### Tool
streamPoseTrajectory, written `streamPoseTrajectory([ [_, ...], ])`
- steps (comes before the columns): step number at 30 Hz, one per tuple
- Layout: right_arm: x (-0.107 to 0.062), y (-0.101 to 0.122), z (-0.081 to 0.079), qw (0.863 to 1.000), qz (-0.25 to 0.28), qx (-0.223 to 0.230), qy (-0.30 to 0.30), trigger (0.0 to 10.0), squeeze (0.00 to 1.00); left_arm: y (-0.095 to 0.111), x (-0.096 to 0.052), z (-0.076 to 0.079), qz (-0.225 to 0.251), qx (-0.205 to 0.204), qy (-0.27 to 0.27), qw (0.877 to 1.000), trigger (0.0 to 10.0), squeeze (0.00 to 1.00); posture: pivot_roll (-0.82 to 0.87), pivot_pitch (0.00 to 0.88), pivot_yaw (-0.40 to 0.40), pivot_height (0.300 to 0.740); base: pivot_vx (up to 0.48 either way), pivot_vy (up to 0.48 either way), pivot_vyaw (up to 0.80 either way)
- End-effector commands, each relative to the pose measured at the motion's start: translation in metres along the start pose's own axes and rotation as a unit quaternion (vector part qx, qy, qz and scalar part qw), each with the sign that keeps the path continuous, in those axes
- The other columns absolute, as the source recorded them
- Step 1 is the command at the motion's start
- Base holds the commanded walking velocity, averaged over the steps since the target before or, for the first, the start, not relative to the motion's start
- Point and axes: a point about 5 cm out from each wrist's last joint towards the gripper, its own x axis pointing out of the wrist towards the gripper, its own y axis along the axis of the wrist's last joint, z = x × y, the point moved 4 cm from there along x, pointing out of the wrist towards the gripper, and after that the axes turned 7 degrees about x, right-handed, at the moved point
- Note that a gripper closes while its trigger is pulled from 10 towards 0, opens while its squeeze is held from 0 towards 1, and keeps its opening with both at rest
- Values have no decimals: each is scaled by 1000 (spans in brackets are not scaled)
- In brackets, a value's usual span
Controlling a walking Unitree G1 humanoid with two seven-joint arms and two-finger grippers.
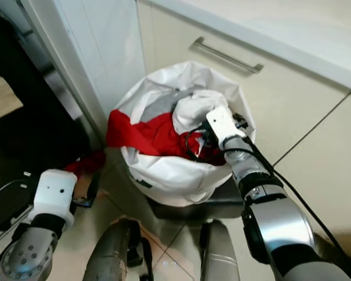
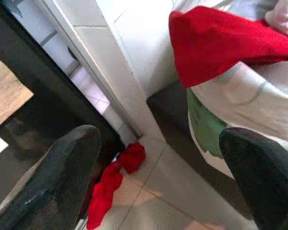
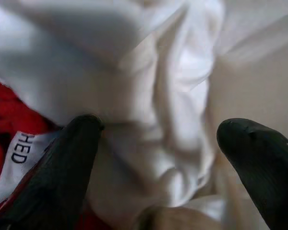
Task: Clothes washing
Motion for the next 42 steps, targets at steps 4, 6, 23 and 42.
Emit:
streamPoseTrajectory([
  [4, -3, -16, 1, 1000, -25, 1, -11, 10000, 0, 1, -11, -2, -12, 5, -8, 1000, 10000, 0, 139, 339, 82, 663, 0, 0, 0],
  [6, -3, -17, 2, 1000, -26, 6, -13, 10000, 0, 1, -14, -1, -15, 6, -9, 1000, 10000, 0, 139, 343, 83, 663, 0, 0, 0],
  [23, -2, -12, 9, 998, -14, 55, -16, 0, 75, 3, -14, 2, -29, -2, -1, 1000, 10000, 0, 104, 352, 55, 663, 0, 0, 0],
  [42, 4, 58, 2, 990, 107, 91, 17, 0, 0, 7, 3, 7, -19, -14, 13, 1000, 10000, 0, 58, 314, 23, 663, 0, 0, 0],
])
